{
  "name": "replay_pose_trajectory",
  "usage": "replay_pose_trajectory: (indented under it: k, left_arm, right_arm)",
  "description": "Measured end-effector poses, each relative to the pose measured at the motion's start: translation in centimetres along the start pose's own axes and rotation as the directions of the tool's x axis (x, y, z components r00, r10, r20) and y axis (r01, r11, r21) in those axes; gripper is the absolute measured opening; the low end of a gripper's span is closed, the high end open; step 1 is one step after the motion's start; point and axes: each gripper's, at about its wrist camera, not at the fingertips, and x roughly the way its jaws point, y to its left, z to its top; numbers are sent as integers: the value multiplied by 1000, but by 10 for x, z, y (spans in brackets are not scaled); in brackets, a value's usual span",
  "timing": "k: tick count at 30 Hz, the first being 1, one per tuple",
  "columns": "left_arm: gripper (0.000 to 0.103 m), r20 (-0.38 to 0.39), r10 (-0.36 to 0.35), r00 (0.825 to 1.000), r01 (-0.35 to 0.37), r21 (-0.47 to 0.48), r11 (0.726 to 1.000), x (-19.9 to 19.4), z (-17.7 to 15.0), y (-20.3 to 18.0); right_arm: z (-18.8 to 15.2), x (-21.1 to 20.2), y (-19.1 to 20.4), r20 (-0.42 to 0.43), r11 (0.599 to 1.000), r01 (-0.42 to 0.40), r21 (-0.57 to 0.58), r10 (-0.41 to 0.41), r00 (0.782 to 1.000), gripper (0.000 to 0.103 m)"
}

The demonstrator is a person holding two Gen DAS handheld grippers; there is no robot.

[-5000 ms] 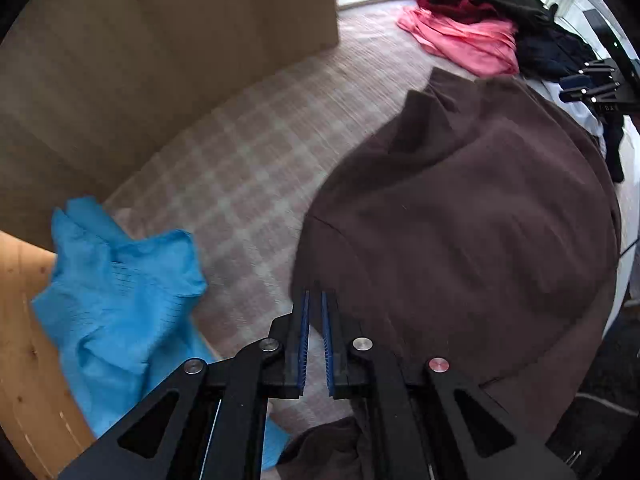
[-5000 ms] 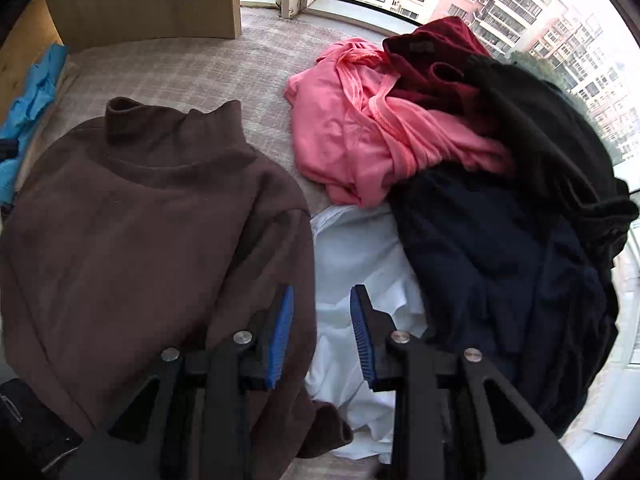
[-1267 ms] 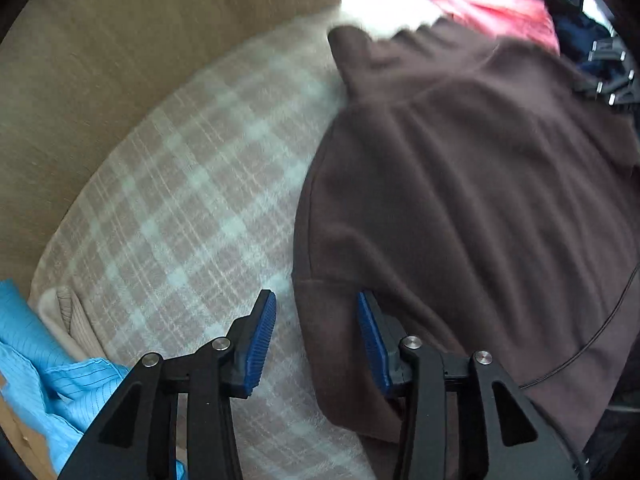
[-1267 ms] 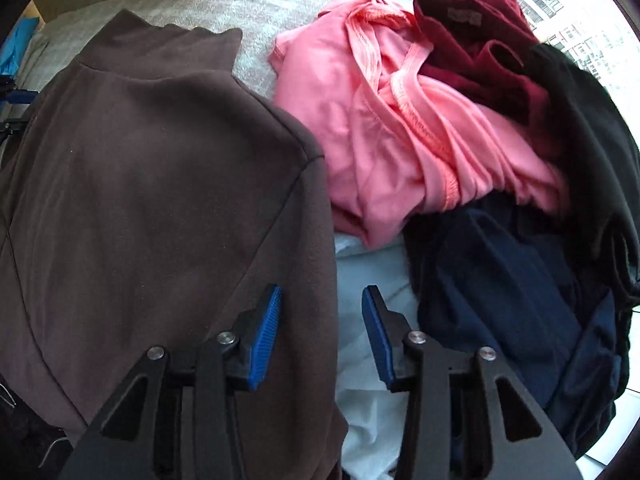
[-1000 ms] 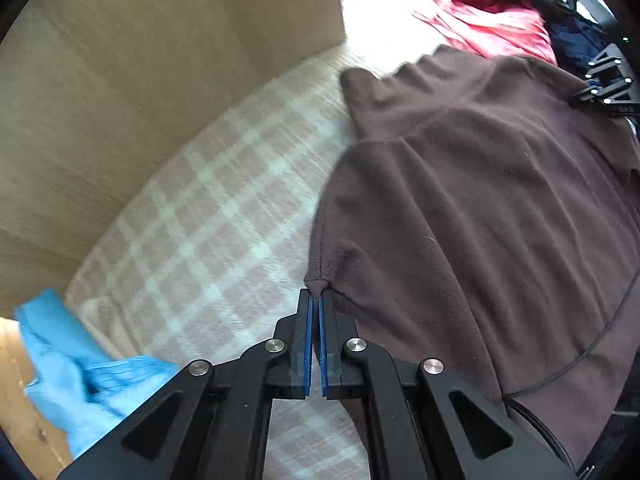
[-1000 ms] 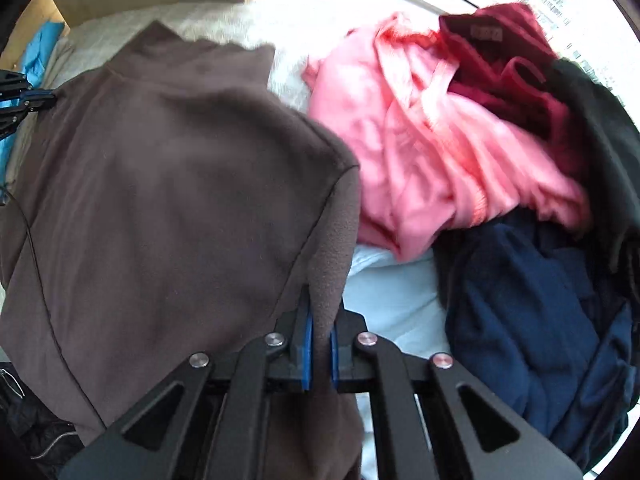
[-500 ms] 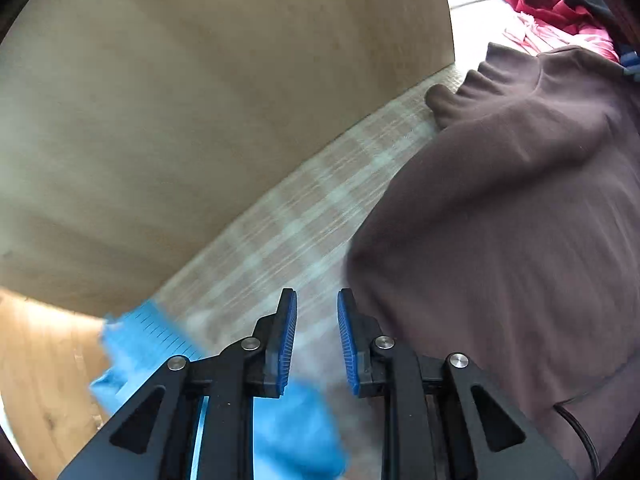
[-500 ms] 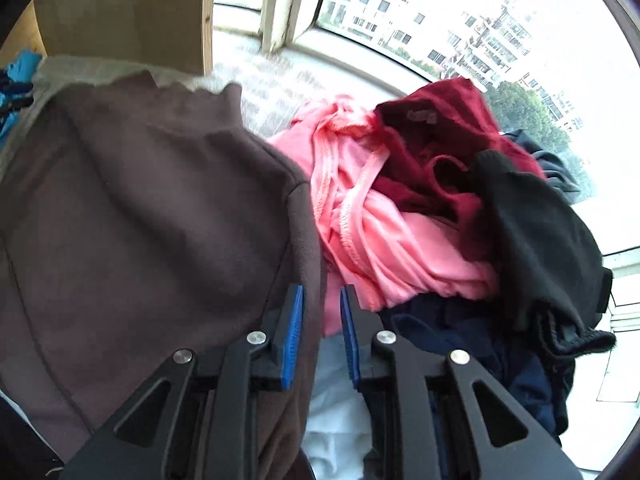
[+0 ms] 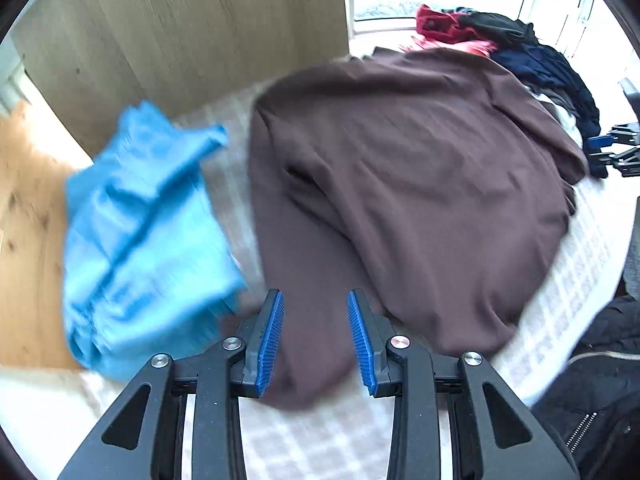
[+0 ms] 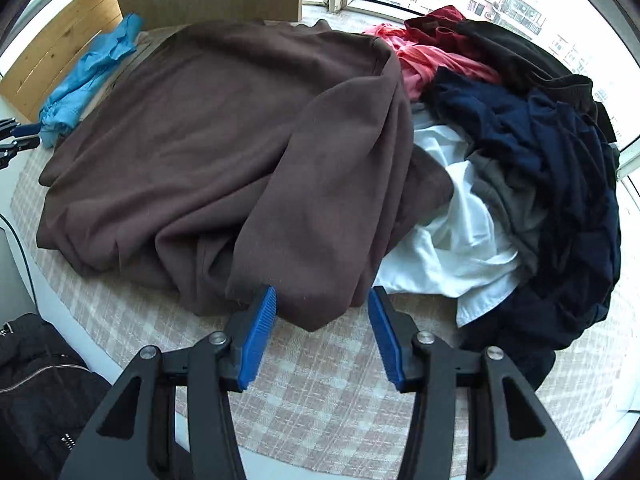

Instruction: Fold clothes

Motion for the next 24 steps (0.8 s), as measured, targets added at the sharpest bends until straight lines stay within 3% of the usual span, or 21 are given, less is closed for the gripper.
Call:
replay_pose_trajectory:
  k: [2,5,7,9,12,14,16,17,18,19,22,24]
  left_arm:
    - [32,-7,-14,1000,14,-27,1000,0,-14,-7]
    - [32,-14,-18,1000,17,-58,998,-11,-31,-19]
    - [32,-19,-6,1000,5,-71,997,-8,-37,-24]
    - [32,-20,10,1000,-11,-79,997,-12,-45,-29]
    - [32,-20,36,999,-38,-85,996,-18,-52,-33]
    - [32,-16,45,999,-47,-90,995,-19,-52,-34]
    - [32,-8,42,999,-43,-105,994,-18,-51,-34]
    - [32,-4,40,999,-41,-112,993,-17,-50,-34]
    - [32,0,28,1000,-28,-120,992,-15,-49,-33]
    - [32,4,16,1000,-16,-127,992,-14,-48,-33]
    - [32,5,-18,1000,18,-116,993,-10,-51,-37]
    - [32,-3,-41,999,40,-95,995,-8,-57,-43]
  right_arm:
    - [1,12,6,10,998,34,-45,-33,999,48]
    - [5,34,10,-43,995,-3,-97,-1,999,45]
    - [10,37,6,-66,993,-19,-118,12,998,7]
    - [19,18,-6,-26,993,-6,-117,3,1000,5]
    - [40,-44,-38,106,994,67,-83,-58,993,5]
    - [56,-87,-63,194,987,150,-57,-136,971,5]
    - [82,-104,-101,226,945,326,14,-320,920,8]
    - [94,-102,-122,205,909,414,49,-415,886,15]
    - [105,-93,-144,153,867,494,69,-499,853,38]
    - [111,-85,-161,109,848,523,86,-530,841,47]
    - [105,-75,-187,42,891,431,146,-440,897,47]
    - [73,-84,-164,123,949,284,138,-301,946,47]
